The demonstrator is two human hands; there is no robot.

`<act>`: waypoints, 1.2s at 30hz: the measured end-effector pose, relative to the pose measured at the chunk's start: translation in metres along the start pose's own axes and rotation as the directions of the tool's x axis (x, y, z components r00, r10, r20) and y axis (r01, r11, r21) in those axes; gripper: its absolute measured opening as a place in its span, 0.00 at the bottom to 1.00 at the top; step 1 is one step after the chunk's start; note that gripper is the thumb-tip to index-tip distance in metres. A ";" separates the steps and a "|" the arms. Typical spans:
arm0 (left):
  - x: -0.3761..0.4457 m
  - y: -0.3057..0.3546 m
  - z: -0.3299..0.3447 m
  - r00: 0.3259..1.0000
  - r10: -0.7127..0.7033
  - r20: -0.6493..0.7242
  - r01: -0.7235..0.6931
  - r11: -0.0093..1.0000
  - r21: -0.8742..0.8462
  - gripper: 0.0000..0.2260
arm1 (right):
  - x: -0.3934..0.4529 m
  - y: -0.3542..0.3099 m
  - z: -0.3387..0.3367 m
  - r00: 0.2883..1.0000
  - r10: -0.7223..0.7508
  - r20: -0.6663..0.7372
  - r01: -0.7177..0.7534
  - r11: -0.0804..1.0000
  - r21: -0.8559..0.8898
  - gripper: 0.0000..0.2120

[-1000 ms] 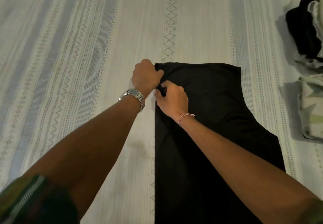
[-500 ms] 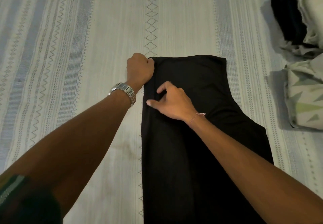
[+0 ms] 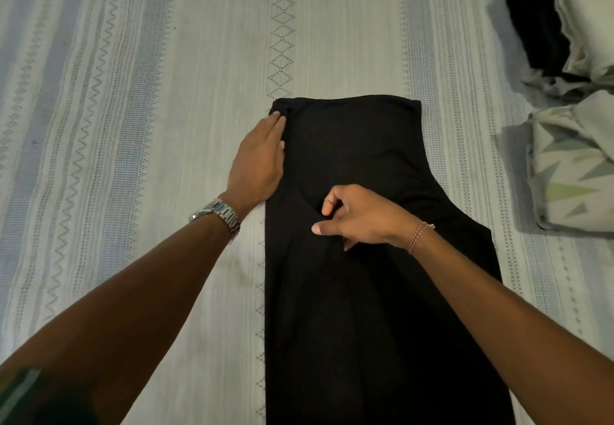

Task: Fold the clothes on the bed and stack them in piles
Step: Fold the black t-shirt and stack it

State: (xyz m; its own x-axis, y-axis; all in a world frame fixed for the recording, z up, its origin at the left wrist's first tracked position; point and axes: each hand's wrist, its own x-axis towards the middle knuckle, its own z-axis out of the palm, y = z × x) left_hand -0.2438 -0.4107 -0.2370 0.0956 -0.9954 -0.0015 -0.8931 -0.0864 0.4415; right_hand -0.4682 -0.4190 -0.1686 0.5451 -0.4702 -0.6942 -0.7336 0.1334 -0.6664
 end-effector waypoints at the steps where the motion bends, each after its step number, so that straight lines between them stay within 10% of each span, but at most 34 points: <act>1: -0.003 -0.001 0.003 1.000 0.005 0.024 -0.006 0.999 0.040 0.23 | -0.002 0.003 0.000 0.999 0.025 0.021 -0.026 0.997 0.071 0.15; 13: -0.015 0.011 0.009 0.995 -0.091 0.040 0.082 0.976 0.202 0.28 | -0.021 0.046 0.035 0.934 0.148 -0.326 -0.141 0.989 0.046 0.24; 19: -0.069 0.035 0.009 1.000 0.016 -0.003 -0.015 0.978 0.207 0.24 | -0.040 0.067 0.060 0.962 0.228 -0.148 -0.172 0.933 0.317 0.24; 24: -0.124 0.062 0.016 0.986 0.159 0.055 -0.167 0.958 0.234 0.22 | -0.062 0.072 0.079 0.904 0.289 -0.315 -0.078 0.836 0.543 0.13; 36: -0.258 0.092 0.036 0.980 0.105 0.171 -0.142 0.965 0.220 0.25 | -0.124 0.094 0.138 0.899 0.346 -0.270 -0.145 0.815 0.562 0.13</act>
State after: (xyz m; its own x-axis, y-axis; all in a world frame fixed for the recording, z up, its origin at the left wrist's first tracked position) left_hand -0.3663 -0.1632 -0.2284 -0.0756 -0.9912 -0.1088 -0.9723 0.0491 0.2286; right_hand -0.5490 -0.2280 -0.1823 0.1263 -0.6118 -0.7808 -0.4485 0.6669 -0.5951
